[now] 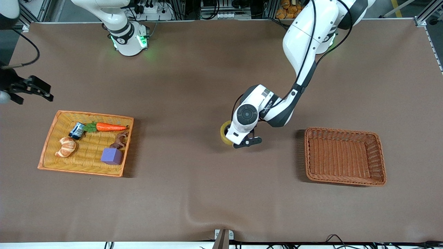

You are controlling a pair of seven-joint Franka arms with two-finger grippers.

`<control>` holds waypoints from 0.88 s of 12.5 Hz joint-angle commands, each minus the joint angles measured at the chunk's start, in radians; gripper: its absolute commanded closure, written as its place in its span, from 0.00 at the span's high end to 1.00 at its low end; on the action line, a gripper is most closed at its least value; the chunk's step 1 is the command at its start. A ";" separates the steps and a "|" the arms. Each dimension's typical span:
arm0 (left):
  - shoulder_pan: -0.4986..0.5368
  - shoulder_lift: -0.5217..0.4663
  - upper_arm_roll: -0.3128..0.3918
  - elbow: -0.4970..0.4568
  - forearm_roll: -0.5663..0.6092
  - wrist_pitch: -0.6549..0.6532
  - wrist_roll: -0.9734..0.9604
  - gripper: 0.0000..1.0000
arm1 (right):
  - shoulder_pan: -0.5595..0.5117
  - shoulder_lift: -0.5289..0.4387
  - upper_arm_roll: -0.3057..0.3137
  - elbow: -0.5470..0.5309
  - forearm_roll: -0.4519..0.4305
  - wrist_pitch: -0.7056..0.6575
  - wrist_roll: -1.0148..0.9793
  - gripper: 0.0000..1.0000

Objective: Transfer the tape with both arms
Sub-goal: 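Carry the tape roll into the wicker basket with the left gripper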

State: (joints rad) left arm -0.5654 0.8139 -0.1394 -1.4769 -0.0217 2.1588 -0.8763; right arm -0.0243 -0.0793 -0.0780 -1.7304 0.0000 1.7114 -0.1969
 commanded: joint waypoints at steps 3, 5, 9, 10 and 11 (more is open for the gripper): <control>0.051 -0.146 0.009 0.006 0.023 -0.112 -0.090 0.00 | -0.049 0.067 0.021 0.173 -0.009 -0.166 0.066 1.00; 0.160 -0.258 0.009 0.000 0.043 -0.216 -0.070 0.00 | -0.040 0.076 0.023 0.204 0.000 -0.220 0.146 1.00; 0.422 -0.308 -0.002 -0.033 0.117 -0.218 0.261 0.00 | -0.037 0.075 0.024 0.204 -0.003 -0.234 0.087 1.00; 0.490 -0.305 -0.003 -0.039 0.114 -0.214 0.377 0.00 | -0.039 0.076 0.024 0.203 -0.002 -0.234 0.082 1.00; 0.543 -0.294 -0.003 -0.045 0.106 -0.209 0.479 0.00 | -0.039 0.075 0.024 0.203 -0.003 -0.234 0.082 1.00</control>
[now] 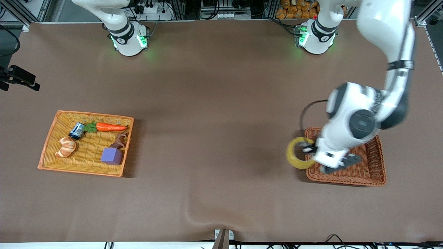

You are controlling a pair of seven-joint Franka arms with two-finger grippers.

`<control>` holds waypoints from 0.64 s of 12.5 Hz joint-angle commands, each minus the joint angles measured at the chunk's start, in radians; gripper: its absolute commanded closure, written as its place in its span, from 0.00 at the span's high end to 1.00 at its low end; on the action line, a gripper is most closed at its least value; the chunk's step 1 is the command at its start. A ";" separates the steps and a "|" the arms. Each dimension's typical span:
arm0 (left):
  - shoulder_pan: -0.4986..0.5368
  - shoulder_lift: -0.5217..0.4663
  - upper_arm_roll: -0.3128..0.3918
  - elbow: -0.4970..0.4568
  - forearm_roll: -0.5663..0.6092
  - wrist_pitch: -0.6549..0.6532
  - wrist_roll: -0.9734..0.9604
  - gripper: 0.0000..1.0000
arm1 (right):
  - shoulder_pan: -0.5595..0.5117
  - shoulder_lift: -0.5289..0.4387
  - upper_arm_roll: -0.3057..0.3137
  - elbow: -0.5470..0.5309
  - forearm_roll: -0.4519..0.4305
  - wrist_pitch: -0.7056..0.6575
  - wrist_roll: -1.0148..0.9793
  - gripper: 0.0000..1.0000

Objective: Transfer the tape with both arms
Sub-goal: 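Carry the tape roll into the wicker basket with the left gripper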

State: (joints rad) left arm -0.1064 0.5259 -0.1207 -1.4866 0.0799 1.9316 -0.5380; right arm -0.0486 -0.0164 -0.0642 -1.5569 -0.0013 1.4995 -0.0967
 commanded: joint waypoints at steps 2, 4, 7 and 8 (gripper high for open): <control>0.151 0.035 -0.020 -0.037 0.014 0.036 0.225 0.00 | -0.011 0.012 0.011 0.026 -0.003 -0.022 -0.018 1.00; 0.171 0.049 -0.020 -0.034 0.014 0.040 0.281 0.61 | -0.010 0.013 0.012 0.024 -0.003 -0.024 -0.018 1.00; 0.191 0.002 -0.019 -0.005 0.014 0.040 0.373 1.00 | -0.011 0.012 0.012 0.023 -0.003 -0.025 -0.018 1.00; 0.191 -0.026 -0.017 0.018 0.017 0.030 0.389 1.00 | -0.011 0.012 0.012 0.023 -0.003 -0.027 -0.018 1.00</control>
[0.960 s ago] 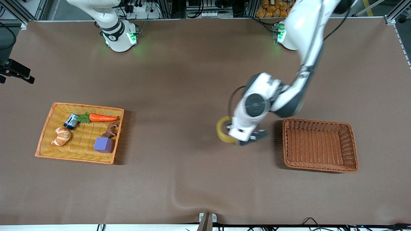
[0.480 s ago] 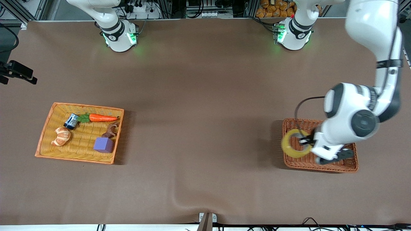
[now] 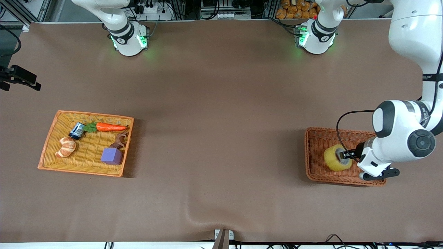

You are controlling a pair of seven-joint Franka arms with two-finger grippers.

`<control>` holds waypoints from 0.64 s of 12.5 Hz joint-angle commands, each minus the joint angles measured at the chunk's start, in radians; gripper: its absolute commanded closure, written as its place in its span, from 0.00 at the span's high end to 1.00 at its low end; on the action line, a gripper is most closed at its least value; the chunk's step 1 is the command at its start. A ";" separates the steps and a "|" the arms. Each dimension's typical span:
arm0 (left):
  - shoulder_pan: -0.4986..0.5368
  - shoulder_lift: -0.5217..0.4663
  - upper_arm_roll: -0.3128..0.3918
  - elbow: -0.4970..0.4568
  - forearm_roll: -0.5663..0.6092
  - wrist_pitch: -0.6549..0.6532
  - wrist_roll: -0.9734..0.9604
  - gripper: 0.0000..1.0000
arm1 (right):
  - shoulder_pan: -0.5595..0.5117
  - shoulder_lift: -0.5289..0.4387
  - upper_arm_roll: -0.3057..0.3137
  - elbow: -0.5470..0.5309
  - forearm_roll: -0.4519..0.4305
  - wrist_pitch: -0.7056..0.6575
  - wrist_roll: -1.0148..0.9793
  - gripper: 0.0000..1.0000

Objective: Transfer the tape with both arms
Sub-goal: 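Open the left gripper to release the tape in the basket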

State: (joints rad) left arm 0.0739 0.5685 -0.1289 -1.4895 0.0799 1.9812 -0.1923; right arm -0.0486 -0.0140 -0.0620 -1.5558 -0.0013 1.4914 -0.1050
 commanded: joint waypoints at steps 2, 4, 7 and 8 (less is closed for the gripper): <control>0.007 -0.183 -0.012 0.026 0.015 -0.086 0.085 1.00 | -0.011 0.011 0.010 0.022 -0.003 -0.017 -0.010 1.00; 0.009 -0.287 -0.014 0.026 0.001 -0.146 0.088 1.00 | -0.013 0.011 0.010 0.022 -0.003 -0.017 -0.010 1.00; 0.009 -0.396 -0.014 0.022 -0.002 -0.234 0.091 1.00 | -0.014 0.012 0.010 0.020 -0.003 -0.016 -0.012 1.00; 0.009 -0.423 -0.014 0.021 -0.002 -0.267 0.094 1.00 | -0.016 0.012 0.008 0.016 -0.005 -0.016 -0.012 1.00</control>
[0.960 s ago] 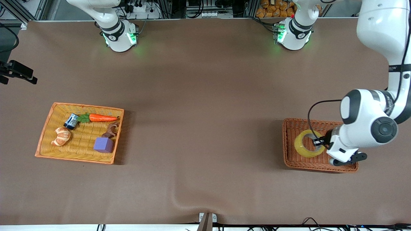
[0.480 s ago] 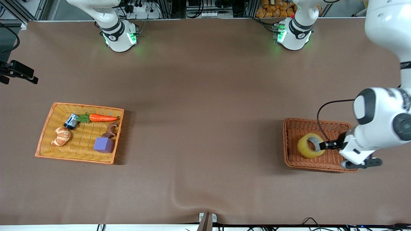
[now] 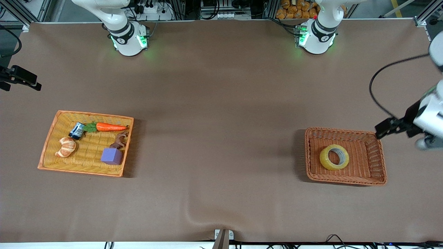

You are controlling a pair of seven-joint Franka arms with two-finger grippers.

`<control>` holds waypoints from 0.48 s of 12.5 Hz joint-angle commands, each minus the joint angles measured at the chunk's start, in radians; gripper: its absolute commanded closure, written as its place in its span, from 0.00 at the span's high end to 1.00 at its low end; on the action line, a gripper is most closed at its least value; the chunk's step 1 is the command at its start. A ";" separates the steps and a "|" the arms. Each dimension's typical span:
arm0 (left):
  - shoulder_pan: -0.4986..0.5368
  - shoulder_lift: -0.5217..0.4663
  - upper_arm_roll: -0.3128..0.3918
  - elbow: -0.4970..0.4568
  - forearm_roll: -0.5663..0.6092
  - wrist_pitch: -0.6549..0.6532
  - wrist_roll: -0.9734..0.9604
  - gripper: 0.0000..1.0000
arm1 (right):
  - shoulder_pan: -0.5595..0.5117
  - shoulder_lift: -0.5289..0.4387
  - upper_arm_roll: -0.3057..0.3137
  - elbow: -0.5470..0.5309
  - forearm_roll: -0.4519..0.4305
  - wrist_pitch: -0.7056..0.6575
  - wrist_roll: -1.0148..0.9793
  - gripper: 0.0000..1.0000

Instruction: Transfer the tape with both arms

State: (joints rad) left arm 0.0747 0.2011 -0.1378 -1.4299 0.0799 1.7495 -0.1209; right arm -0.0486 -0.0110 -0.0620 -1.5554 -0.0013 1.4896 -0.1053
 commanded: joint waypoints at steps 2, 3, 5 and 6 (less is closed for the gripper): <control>-0.009 -0.116 -0.002 -0.053 -0.011 -0.076 0.058 1.00 | -0.017 0.013 0.010 0.014 -0.005 -0.014 -0.011 1.00; -0.019 -0.139 -0.002 -0.066 -0.020 -0.099 0.053 1.00 | -0.017 0.013 0.008 0.012 -0.005 -0.014 -0.011 1.00; -0.015 -0.163 0.001 -0.060 -0.032 -0.148 0.062 1.00 | -0.019 0.017 0.008 0.006 -0.005 -0.014 -0.011 1.00; -0.010 -0.173 0.004 -0.055 -0.040 -0.175 0.064 1.00 | -0.019 0.017 0.008 0.006 -0.005 -0.014 -0.011 1.00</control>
State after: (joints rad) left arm 0.0549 0.0699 -0.1409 -1.4580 0.0678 1.6089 -0.0849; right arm -0.0488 0.0014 -0.0640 -1.5565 -0.0013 1.4862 -0.1053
